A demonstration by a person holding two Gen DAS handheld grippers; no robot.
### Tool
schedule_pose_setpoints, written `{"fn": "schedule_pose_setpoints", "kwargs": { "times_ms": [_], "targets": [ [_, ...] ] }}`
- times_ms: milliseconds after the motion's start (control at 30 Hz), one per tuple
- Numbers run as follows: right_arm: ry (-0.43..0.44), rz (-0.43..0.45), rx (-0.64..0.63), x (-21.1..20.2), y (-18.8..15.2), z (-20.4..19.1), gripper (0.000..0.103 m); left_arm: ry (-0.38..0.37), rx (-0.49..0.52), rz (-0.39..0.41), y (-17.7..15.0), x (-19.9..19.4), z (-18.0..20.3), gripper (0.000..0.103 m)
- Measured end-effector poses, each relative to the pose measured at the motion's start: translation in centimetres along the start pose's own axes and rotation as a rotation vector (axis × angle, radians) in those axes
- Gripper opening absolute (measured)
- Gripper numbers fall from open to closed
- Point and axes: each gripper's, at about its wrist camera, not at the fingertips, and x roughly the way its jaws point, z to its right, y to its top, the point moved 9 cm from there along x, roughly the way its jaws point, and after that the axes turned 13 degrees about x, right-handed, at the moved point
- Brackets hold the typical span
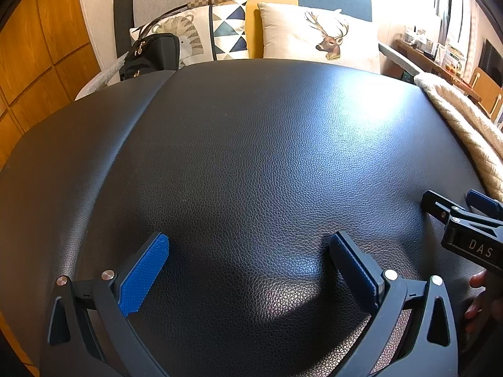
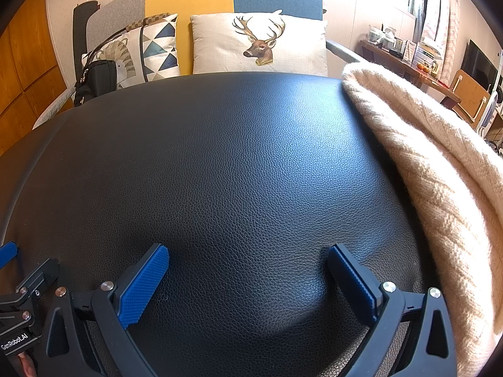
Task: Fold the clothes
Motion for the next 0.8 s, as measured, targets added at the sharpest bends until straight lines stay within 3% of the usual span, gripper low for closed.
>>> {"fn": "schedule_pose_setpoints", "kwargs": {
  "times_ms": [400, 800],
  "targets": [
    [-0.003, -0.006, -0.001, 1.6, -2.1, 0.7, 0.103, 0.025, 0.012, 0.003, 0.0, -0.3, -0.6, 0.103],
    [0.001, -0.015, -0.002, 1.4, -1.8, 0.9, 0.103, 0.069, 0.009, 0.0, -0.5, -0.8, -0.9, 0.103]
  ]
}}
